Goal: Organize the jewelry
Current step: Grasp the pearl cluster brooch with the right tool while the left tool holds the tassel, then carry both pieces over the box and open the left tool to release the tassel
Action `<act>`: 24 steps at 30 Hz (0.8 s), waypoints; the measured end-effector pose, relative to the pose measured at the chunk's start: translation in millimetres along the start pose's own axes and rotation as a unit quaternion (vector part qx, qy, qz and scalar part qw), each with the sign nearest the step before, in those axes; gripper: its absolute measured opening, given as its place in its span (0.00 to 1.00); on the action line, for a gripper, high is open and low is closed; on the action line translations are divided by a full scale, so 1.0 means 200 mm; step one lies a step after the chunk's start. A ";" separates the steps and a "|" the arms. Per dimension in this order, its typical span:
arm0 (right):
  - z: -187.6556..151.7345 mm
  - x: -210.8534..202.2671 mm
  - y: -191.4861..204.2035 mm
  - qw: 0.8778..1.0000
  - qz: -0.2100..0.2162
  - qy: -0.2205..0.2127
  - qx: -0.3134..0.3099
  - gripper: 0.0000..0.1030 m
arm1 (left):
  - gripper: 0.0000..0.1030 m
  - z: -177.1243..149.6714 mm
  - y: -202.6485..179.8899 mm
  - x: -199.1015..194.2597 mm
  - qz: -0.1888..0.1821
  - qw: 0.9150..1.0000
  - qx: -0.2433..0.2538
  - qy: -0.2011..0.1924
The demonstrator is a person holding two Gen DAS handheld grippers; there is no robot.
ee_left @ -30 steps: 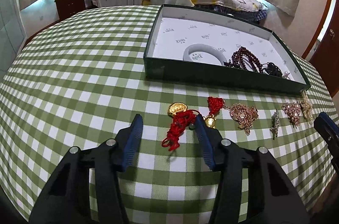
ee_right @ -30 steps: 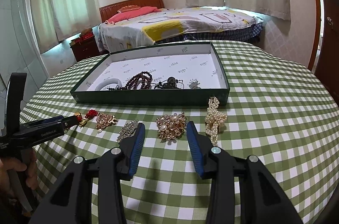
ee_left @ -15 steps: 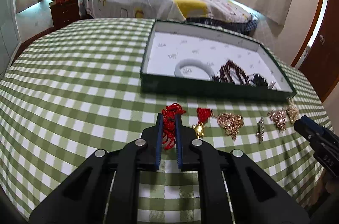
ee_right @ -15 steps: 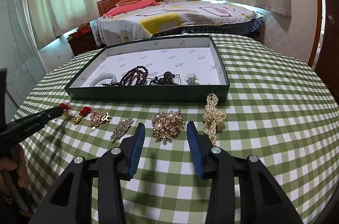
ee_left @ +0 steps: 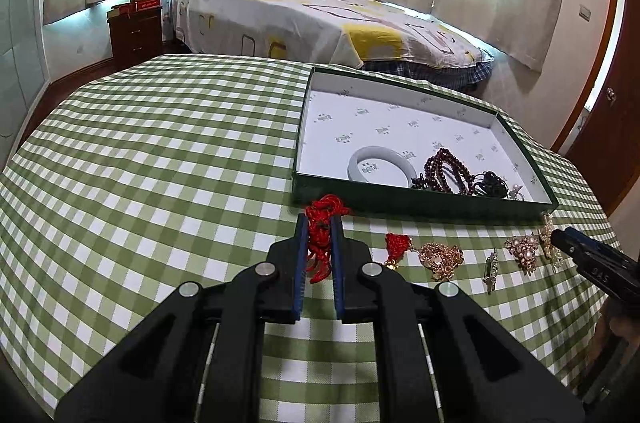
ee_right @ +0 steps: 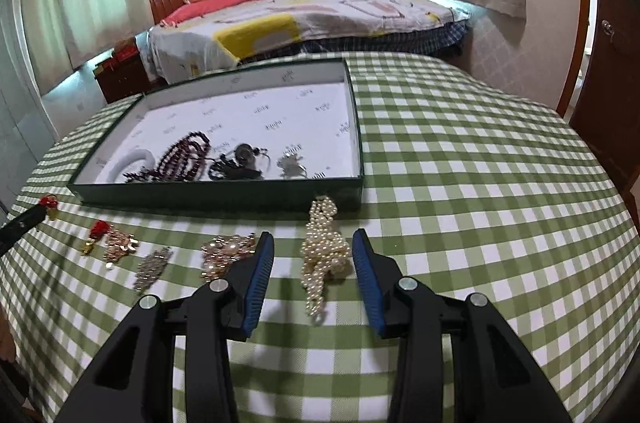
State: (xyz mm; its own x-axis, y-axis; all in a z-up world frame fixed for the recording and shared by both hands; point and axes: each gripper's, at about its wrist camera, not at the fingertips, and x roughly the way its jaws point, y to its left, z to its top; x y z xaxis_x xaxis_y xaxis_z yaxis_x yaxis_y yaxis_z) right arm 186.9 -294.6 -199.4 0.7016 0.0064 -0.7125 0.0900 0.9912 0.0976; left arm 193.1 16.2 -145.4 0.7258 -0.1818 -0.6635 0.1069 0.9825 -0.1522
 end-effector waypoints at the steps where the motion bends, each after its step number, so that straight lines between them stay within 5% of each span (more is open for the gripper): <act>1: 0.00 0.01 0.00 1.000 0.000 0.005 0.000 0.40 | 0.11 0.00 0.00 0.00 0.000 1.000 -0.001 -0.001; 5: -0.01 0.06 0.00 1.000 0.002 0.028 -0.002 0.40 | 0.11 0.00 0.01 0.00 0.000 1.000 0.000 0.000; 8: -0.01 0.06 0.00 0.999 0.010 0.032 -0.002 0.25 | 0.11 0.00 0.00 0.00 0.000 1.000 -0.001 -0.001; 12: -0.02 0.05 0.00 0.999 0.017 0.030 -0.006 0.23 | 0.11 0.00 0.00 0.00 0.000 1.000 -0.002 -0.001; 24: 0.05 -0.14 0.04 0.998 0.031 -0.045 -0.009 0.22 | 0.11 0.10 -0.07 -0.07 -0.015 0.999 0.001 -0.031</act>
State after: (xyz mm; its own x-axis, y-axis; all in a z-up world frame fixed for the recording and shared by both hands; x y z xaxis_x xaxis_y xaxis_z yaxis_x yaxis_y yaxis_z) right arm 175.6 -287.2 -171.4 0.7669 0.0575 -0.6392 0.0315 0.9914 0.1269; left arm 194.8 6.1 -119.0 0.7631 -0.2075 -0.6121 0.1294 0.9769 -0.1698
